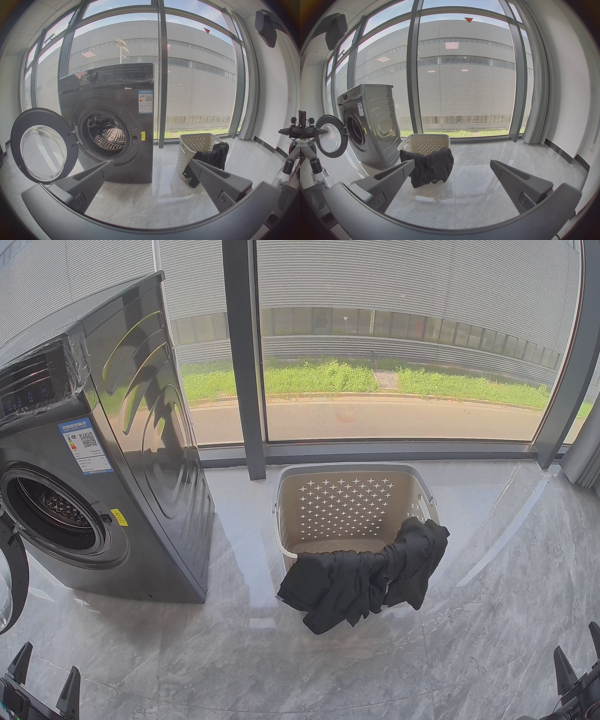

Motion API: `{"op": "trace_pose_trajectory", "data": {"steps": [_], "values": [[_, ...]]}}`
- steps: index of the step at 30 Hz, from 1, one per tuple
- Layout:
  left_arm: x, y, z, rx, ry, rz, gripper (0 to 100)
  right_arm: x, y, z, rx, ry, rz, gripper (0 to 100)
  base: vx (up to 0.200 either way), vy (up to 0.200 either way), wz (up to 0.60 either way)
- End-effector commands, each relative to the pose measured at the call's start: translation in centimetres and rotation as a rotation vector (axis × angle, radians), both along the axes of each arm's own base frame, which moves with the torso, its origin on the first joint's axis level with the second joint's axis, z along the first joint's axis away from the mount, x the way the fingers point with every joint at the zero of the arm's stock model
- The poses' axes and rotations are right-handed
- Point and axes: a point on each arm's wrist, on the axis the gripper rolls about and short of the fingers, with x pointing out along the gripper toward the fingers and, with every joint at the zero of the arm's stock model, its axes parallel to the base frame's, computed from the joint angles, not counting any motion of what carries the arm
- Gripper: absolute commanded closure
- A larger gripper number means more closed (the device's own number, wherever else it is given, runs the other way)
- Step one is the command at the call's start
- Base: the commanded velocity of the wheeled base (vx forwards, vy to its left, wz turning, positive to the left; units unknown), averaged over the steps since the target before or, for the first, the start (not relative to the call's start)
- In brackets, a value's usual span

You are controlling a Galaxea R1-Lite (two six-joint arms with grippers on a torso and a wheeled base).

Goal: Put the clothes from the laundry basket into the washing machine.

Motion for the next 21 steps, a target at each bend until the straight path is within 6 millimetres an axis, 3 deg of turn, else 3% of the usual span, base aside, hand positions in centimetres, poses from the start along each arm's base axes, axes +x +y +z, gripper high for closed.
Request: {"op": "trace_pose_trajectory", "data": {"steps": [1, 10, 15, 17, 18, 21], "values": [[0.0, 0.0, -0.5, 0.000, -0.002, 0.000, 0, 0.0, 0.0, -0.5, 0.001, 0.001, 0.000, 0, 0.000, -0.200, 0.00], [0.0, 0.0, -0.5, 0.000, -0.002, 0.000, 0, 0.0, 0.0, -0.5, 0.002, 0.001, 0.001, 0, 0.000, -0.200, 0.00], [0.0, 0.0, -0.5, 0.001, -0.002, 0.001, 0, 0.0, 0.0, -0.4, 0.007, -0.009, 0.000, 0, 0.000, 0.000, 0.00], [0.0, 0.0, -0.5, 0.003, -0.002, 0.000, 0, -0.2, 0.0, 0.4, 0.005, -0.051, 0.009, 0, 0.000, 0.000, 0.00], [0.0, 0.0, -0.4, 0.003, -0.004, 0.000, 0, -0.9, 0.0, 2.5, 0.006, -0.134, 0.015, 0, 0.000, 0.000, 0.00], [0.0, 0.0, -0.5, 0.007, -0.002, 0.000, 0, -1.7, 0.0, 4.4, 0.005, -0.181, 0.035, 0, 0.000, 0.000, 0.00]]}}
